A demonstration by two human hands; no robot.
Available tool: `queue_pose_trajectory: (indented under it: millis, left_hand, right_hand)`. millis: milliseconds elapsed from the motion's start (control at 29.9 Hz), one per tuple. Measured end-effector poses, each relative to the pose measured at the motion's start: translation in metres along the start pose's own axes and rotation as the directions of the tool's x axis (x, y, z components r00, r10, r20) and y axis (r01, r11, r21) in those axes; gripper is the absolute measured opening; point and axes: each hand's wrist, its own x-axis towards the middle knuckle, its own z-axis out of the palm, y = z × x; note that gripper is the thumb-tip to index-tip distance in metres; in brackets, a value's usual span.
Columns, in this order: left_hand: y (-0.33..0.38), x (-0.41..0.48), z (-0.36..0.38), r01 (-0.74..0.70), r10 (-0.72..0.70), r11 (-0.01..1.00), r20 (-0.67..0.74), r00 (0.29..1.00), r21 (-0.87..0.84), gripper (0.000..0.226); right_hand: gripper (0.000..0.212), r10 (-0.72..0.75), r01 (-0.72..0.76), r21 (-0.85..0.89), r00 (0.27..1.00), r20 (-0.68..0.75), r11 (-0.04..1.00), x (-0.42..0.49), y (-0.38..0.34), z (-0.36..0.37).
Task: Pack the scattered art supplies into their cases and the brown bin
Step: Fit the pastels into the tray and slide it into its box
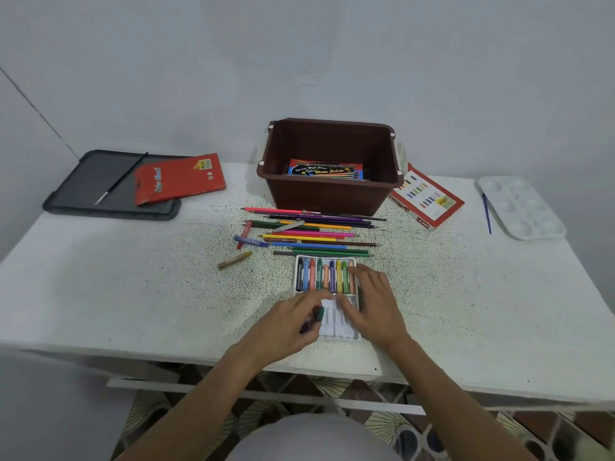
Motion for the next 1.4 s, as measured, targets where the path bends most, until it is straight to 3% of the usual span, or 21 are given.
queue_pose_trajectory:
  millis: [267, 401, 568, 769, 1069, 1270, 1403]
  left_hand:
    - [-0.003, 0.004, -0.003, 0.067, -0.069, 0.987, -0.006, 0.998, -0.143, 0.043]
    - [-0.006, 0.005, -0.001, 0.064, -0.065, 0.997, -0.041, 0.997, -0.039, 0.028]
    - [-0.007, 0.009, 0.003, 0.125, -0.126, 0.992, -0.101, 0.987, -0.02, 0.047]
    - [-0.013, 0.01, 0.007, 0.142, -0.134, 0.986, -0.09, 0.987, 0.087, 0.042]
    - [-0.016, 0.021, 0.008, 0.365, -0.355, 0.911, -0.086, 0.931, 0.192, 0.097]
    - [-0.026, 0.023, 0.005, 0.4, -0.402, 0.901, -0.024, 0.915, 0.167, 0.103]
    - [-0.04, 0.025, -0.003, 0.364, -0.356, 0.927, -0.092, 0.93, 0.092, 0.085]
  right_hand:
    - [0.059, 0.007, -0.007, -0.008, 1.0, 0.004, 1.0, 0.0, 0.001, 0.001]
    - [0.057, 0.002, -0.002, -0.006, 1.0, 0.0, 1.0, 0.0, 0.0, 0.0]
    - [0.058, 0.006, -0.005, -0.004, 1.0, 0.013, 1.0, 0.0, 0.001, 0.0]
    - [0.058, 0.008, -0.008, 0.004, 1.0, 0.016, 1.0, 0.0, 0.0, 0.0]
    - [0.061, 0.029, -0.029, 0.004, 0.999, 0.026, 1.0, 0.0, -0.001, -0.001]
    - [0.061, 0.029, -0.029, -0.005, 0.999, 0.018, 1.0, 0.0, -0.002, -0.001]
    - [0.061, 0.027, -0.027, 0.001, 0.999, 0.016, 1.0, 0.0, -0.002, -0.002]
